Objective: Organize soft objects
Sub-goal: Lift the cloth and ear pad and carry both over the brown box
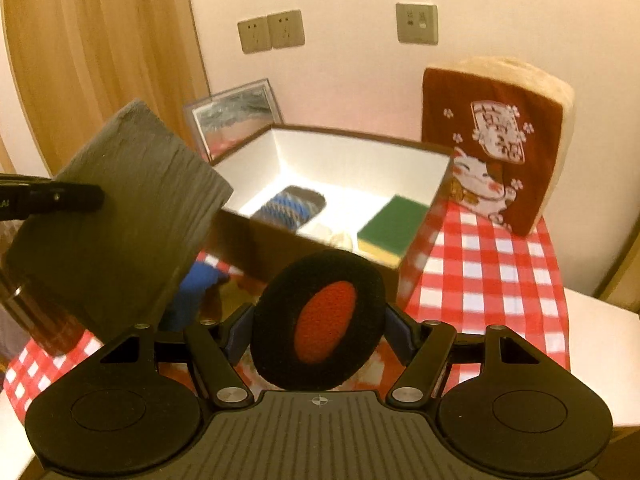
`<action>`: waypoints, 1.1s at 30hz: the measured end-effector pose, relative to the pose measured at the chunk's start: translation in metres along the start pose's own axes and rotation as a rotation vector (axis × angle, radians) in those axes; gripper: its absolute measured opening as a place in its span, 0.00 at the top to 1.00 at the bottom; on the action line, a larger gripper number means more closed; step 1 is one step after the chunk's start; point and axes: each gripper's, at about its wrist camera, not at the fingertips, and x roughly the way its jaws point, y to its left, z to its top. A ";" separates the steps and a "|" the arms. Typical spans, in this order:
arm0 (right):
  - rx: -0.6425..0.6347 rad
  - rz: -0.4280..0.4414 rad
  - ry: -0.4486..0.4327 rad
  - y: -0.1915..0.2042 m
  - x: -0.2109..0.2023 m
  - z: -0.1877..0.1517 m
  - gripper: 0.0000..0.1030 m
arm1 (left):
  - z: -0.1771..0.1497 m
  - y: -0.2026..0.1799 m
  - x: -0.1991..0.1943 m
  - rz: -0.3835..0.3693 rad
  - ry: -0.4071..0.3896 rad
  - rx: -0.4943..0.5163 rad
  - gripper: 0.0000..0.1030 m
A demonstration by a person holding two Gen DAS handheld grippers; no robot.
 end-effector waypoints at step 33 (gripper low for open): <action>0.010 -0.057 -0.015 -0.052 0.109 0.114 0.34 | 0.106 0.020 0.175 -0.070 0.045 -0.004 0.96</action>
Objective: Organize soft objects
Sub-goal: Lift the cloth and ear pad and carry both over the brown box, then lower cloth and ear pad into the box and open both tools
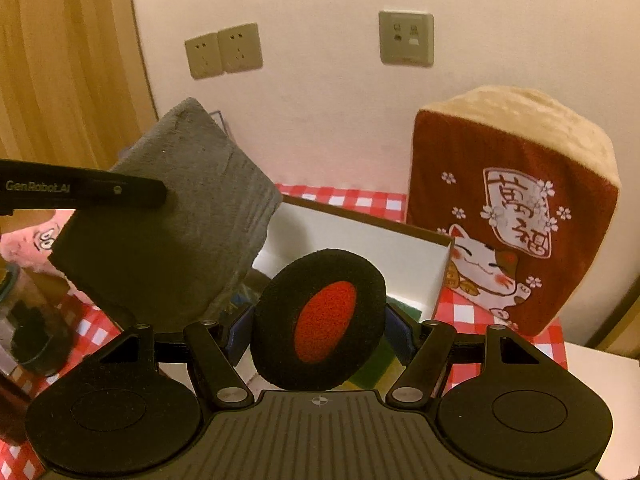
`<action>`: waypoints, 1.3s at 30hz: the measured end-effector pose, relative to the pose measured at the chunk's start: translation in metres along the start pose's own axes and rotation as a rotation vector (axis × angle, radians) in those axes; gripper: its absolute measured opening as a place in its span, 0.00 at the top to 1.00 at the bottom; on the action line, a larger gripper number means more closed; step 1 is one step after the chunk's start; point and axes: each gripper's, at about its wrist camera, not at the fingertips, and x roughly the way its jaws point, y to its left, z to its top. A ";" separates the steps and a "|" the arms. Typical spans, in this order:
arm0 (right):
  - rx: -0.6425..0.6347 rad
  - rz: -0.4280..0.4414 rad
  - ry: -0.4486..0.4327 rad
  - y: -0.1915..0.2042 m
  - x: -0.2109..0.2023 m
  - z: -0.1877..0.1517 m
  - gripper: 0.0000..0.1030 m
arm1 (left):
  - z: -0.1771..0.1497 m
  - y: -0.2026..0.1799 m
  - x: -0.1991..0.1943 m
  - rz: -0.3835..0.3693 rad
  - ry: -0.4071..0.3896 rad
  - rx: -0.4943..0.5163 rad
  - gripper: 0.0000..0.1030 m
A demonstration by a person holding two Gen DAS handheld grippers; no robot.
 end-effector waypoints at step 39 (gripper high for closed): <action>0.025 -0.018 0.092 -0.010 0.043 -0.002 0.34 | -0.028 0.045 0.056 0.113 0.198 -0.012 0.57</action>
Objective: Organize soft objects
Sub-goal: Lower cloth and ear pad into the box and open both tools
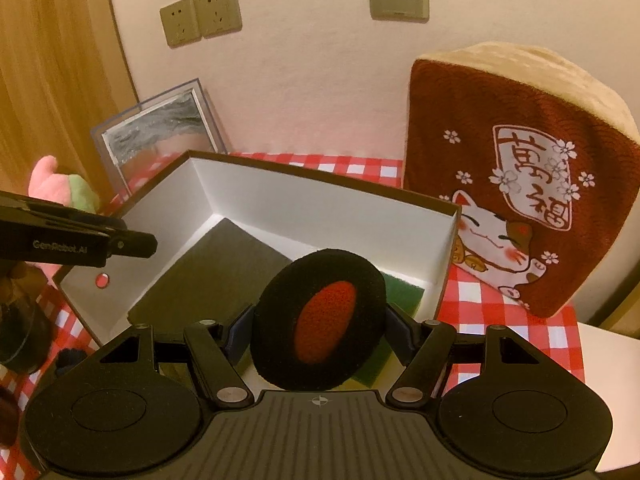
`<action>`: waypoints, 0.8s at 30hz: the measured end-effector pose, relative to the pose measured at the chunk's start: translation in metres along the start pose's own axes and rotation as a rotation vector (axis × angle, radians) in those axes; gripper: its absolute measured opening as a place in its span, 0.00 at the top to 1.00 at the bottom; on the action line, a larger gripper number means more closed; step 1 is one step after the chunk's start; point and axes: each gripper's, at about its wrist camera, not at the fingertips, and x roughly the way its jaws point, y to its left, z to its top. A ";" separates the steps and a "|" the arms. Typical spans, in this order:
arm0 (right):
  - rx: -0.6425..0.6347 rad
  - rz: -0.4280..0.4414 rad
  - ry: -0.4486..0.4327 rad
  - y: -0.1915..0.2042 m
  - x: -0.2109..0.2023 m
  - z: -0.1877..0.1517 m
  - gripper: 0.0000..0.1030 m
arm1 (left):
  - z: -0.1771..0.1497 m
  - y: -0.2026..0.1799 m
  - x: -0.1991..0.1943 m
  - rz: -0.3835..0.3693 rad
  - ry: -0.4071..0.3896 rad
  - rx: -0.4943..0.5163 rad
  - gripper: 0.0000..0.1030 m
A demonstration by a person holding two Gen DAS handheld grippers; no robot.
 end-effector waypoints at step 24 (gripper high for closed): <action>0.011 -0.002 0.029 -0.003 -0.009 -0.007 0.23 | -0.001 -0.006 -0.012 -0.002 -0.012 0.004 0.51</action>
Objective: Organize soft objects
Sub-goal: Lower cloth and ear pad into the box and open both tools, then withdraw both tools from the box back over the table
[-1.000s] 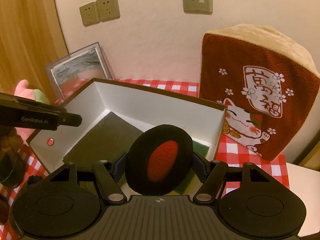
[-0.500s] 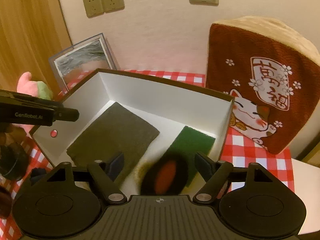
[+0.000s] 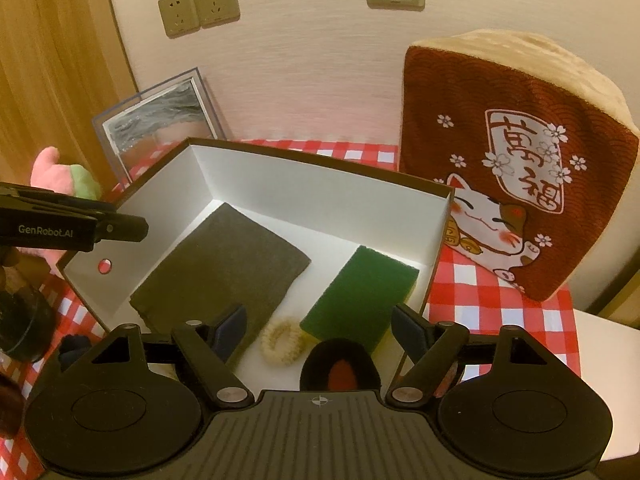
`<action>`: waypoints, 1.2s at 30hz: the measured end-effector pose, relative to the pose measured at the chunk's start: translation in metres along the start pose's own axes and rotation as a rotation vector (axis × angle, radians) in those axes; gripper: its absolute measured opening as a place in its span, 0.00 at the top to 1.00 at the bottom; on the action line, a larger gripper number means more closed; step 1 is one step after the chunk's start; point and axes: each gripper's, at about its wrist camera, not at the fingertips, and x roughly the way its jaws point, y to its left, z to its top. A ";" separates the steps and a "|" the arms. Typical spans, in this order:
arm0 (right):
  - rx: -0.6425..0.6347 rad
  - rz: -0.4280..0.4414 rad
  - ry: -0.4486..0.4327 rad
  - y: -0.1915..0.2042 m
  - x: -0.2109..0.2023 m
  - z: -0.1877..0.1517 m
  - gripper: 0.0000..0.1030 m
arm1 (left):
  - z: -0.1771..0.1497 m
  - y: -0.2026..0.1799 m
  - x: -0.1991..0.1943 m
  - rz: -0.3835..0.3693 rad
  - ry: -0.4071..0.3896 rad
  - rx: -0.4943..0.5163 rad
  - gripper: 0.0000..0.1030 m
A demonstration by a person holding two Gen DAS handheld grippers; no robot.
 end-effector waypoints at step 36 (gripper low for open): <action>0.126 0.066 -0.094 0.006 -0.101 -0.079 0.23 | -0.098 0.000 -0.113 0.005 -0.004 -0.042 0.39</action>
